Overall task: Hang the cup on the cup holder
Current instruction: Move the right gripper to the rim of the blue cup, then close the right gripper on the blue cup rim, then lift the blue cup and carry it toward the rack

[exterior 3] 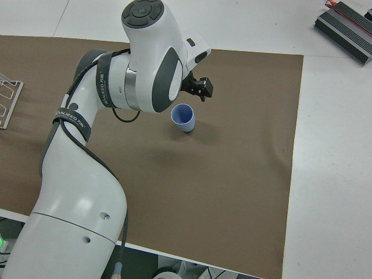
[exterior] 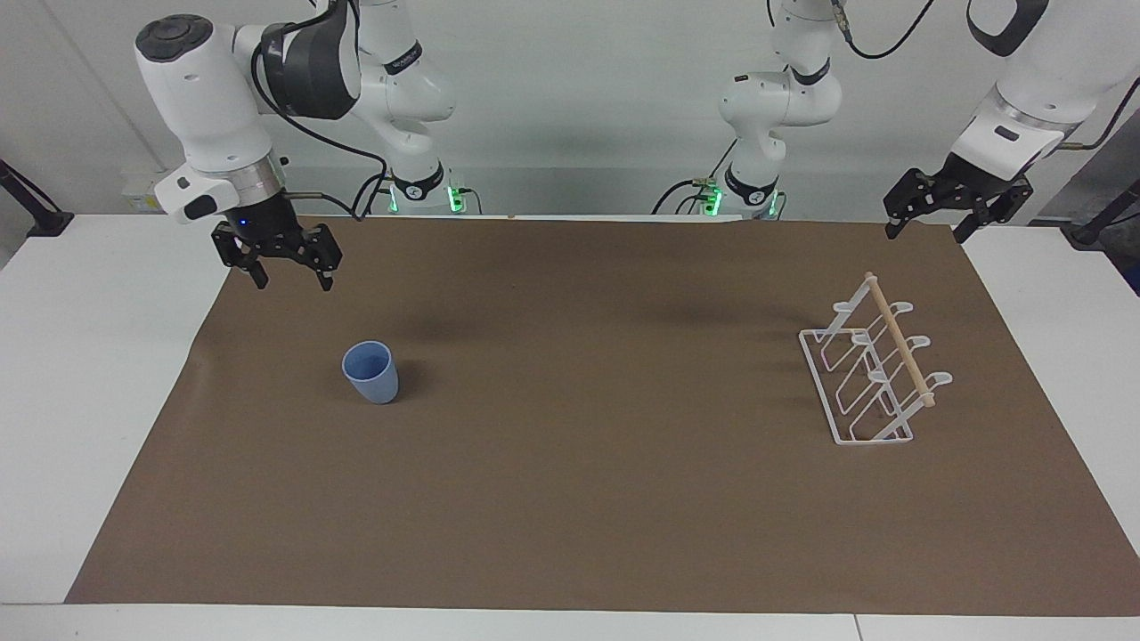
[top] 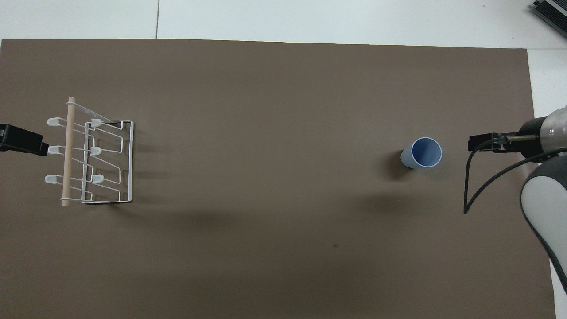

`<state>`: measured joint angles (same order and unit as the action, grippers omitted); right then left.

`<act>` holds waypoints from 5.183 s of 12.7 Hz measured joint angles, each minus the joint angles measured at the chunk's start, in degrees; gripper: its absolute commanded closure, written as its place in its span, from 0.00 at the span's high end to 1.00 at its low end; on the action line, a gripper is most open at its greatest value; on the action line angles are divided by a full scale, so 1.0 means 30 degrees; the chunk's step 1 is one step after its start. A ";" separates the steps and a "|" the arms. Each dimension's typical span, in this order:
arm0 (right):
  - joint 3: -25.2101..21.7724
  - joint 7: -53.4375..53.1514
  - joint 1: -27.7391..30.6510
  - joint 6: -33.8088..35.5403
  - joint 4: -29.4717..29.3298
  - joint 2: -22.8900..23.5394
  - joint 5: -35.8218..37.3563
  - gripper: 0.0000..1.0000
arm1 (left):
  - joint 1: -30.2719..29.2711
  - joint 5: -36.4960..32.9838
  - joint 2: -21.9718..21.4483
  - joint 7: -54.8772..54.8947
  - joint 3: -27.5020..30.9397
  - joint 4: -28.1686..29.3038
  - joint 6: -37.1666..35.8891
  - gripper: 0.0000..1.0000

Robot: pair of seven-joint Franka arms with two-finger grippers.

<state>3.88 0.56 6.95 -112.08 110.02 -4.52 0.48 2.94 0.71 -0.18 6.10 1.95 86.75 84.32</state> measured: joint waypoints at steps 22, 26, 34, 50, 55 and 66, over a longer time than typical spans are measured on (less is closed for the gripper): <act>0.0011 -0.0547 -0.0672 -0.9929 0.5400 0.3249 -0.0028 1.00 | -0.0004 0.0000 0.0000 0.0000 0.0000 0.0000 -0.0001 1.00; -0.0052 -0.0547 -0.0576 -1.0062 0.5496 0.3249 -0.0028 0.80 | -0.0004 0.0000 0.0000 0.0000 -0.0001 0.0000 -0.0001 1.00; -0.0052 -0.0561 -0.0528 -1.0061 0.5496 0.3248 -0.0037 0.02 | -0.0004 0.0000 0.0000 0.0000 0.0000 0.0000 -0.0001 1.00; -0.0036 -0.0565 -0.0528 -0.1121 -0.1162 0.2506 -0.0045 0.01 | -0.0005 0.0000 -0.0195 0.0001 -0.0038 0.0000 -0.0227 1.00; 0.0068 -0.0319 -0.0728 0.2158 -0.2987 0.1575 -0.0045 0.01 | -0.0004 0.0001 -0.0257 0.0001 -0.0093 0.0000 -0.0212 1.00; 0.1584 0.3028 -0.1158 0.1490 -0.3421 0.0883 -0.4843 0.01 | -0.0008 0.0000 -0.0257 0.0000 -0.0043 0.0000 -0.0212 1.00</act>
<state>8.63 9.65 3.48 -107.61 99.76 -1.87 -14.05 2.91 0.71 -0.96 6.10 1.82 86.75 83.68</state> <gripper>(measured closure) 0.947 0.000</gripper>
